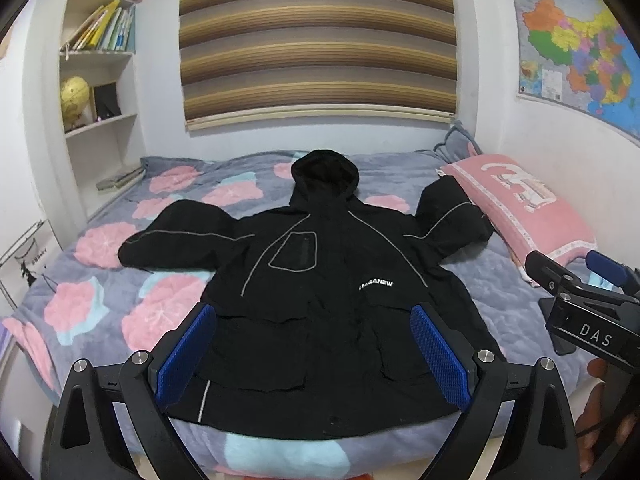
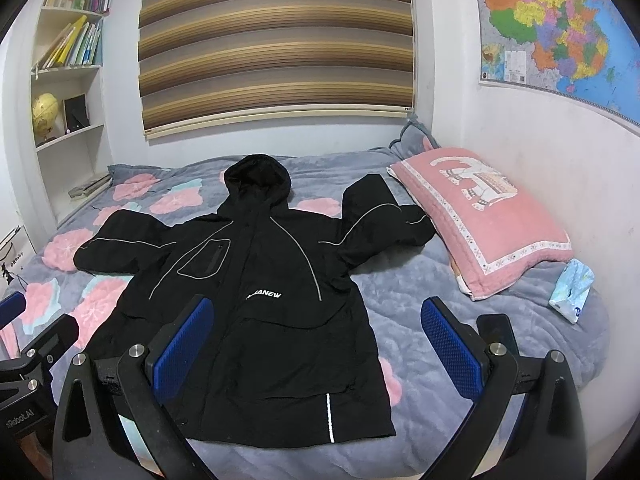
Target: Fold large clothes
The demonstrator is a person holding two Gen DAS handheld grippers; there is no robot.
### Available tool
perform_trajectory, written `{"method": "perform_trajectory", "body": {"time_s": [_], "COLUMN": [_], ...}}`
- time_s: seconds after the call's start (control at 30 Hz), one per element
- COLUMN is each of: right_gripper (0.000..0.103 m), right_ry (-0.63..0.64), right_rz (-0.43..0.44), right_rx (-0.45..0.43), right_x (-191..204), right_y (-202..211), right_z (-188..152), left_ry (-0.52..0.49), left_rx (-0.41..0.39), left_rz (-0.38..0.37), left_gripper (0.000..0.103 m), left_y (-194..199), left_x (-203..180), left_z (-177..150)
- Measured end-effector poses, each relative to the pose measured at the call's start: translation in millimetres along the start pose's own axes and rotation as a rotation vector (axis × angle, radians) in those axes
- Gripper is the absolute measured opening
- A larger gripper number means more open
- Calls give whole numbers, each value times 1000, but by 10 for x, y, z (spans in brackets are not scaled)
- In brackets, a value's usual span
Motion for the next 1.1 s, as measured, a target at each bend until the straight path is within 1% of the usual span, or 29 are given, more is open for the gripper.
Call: {"method": "perform_trajectory", "body": {"time_s": [0.2, 0.33, 0.53, 0.67, 0.87, 1.1], "right_gripper": [103, 103, 103, 103, 103, 103], "right_ry": [5, 3, 2, -5, 1, 17], "right_rz": [-2, -8, -8, 24, 17, 17], "right_rx": [1, 6, 17, 31, 35, 42], "right_x": [-2, -14, -23, -2, 33, 100], "right_y": [3, -1, -30, -54, -74, -100], "right_z": [-5, -7, -38, -64, -67, -95], "left_ry": [-4, -4, -15, -19, -21, -23], "left_rx": [-2, 14, 18, 41, 39, 48], "left_rz": [5, -15, 7, 4, 23, 29], "left_gripper": [98, 98, 98, 98, 98, 98], "left_y": [2, -12, -41, -60, -53, -81], "left_x": [-2, -24, -38, -47, -42, -35], "left_z": [3, -27, -40, -66, -92, -112]}}
Point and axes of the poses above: each gripper's, at about its wrist camera, not at the fingertips, and y roughly against the way its jaws point, x to its left, z to its top, the point moved 4 cm from there along -y, roughly the way its jaws point, and after that the axes turned 12 degrees about -x, right-handed, at the moved point
